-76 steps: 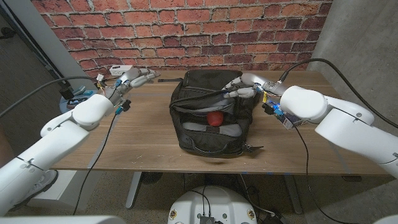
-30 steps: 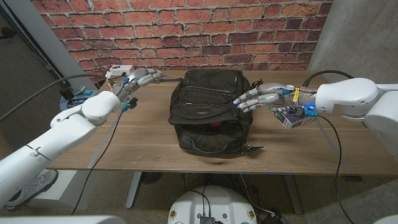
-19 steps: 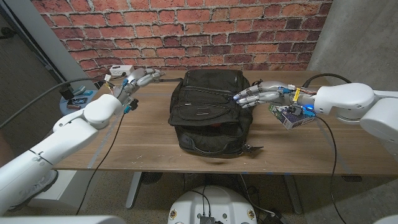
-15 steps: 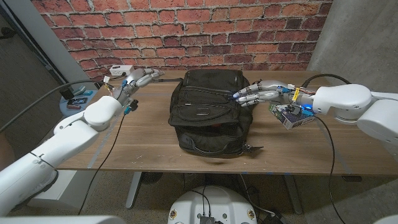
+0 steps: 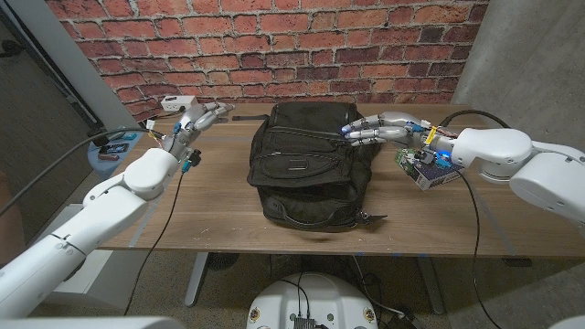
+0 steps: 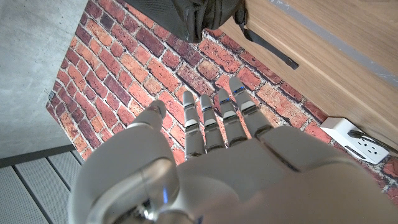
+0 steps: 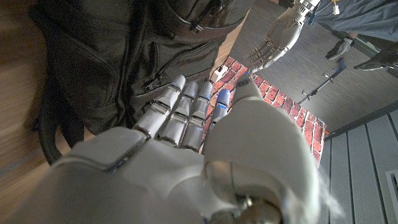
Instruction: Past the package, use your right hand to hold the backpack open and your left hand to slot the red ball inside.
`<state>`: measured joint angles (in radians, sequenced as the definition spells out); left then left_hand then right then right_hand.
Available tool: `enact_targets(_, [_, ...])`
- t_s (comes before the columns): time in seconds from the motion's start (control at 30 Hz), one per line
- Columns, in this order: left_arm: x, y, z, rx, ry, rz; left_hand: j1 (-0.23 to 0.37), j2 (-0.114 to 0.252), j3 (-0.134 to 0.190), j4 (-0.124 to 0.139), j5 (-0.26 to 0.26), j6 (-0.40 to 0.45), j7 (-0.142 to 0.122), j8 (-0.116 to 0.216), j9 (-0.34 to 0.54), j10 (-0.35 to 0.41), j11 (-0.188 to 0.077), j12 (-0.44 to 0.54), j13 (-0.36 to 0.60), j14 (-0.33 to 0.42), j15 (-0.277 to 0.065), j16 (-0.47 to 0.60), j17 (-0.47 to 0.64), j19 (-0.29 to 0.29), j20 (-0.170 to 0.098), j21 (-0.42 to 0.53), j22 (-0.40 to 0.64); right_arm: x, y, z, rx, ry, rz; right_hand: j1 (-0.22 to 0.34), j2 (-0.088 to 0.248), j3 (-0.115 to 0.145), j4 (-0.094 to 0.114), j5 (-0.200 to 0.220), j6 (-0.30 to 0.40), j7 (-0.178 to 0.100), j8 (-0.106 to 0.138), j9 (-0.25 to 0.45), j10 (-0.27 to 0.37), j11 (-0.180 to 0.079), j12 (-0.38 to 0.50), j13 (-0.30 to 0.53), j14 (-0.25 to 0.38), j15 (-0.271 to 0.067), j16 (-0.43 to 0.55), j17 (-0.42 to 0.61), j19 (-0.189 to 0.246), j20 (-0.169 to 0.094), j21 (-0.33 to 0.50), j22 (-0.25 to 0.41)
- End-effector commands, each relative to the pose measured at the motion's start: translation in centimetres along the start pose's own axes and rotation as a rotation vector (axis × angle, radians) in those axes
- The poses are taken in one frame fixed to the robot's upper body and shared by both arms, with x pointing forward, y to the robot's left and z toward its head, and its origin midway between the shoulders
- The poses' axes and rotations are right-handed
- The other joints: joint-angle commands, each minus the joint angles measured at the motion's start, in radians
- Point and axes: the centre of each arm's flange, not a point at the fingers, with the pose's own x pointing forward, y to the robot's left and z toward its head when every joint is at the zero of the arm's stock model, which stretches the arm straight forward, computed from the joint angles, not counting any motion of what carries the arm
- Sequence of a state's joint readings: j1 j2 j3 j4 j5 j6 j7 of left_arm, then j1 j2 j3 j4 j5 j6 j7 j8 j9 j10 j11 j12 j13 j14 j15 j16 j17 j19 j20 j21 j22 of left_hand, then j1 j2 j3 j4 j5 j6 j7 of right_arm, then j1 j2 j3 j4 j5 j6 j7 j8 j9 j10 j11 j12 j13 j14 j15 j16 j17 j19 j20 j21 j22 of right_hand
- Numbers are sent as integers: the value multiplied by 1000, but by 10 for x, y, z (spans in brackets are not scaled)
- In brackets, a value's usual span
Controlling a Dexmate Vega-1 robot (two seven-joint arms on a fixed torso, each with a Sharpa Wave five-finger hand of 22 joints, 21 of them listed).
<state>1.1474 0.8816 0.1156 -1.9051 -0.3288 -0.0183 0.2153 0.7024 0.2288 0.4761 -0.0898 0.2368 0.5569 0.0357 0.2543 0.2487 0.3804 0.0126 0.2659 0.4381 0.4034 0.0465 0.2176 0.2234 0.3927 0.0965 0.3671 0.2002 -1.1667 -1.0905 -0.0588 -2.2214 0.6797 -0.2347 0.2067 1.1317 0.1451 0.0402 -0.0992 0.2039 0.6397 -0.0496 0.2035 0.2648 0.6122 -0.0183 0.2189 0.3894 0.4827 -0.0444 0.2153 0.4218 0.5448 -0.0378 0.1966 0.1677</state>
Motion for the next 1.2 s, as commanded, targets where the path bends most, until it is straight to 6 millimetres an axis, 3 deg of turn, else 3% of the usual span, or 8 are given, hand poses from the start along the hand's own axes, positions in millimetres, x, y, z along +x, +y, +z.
enact_targets(0.03, [12,-2,-9,-69,-13,26,-73,-66,8,-1,6,-5,3,-4,5,3,-1,-3,5,-1,-2,1,3,-2,1,6,3,13,-10,-14,59,-71,-69,-11,0,2,2,-5,6,5,4,1,9,2,5,3,10,-59,7,3,10,2,5,3])
enact_targets(0.6, [11,0,-18,-117,-49,106,-81,-67,13,-3,7,-4,2,-7,4,6,-1,-2,5,1,-2,2,4,0,0,7,2,22,-23,-18,84,-157,-155,-19,1,4,2,-9,3,6,5,0,-6,0,1,5,2,-59,9,2,14,2,4,4])
enact_targets(1.2, [0,4,-35,-189,-73,158,-91,-67,16,-2,7,-10,1,-12,4,9,2,-3,6,-1,2,2,5,-3,2,6,2,51,-24,-33,189,-254,-219,-37,8,6,8,-15,-20,8,0,-2,-22,2,-4,6,-14,-60,9,2,12,-5,3,5])
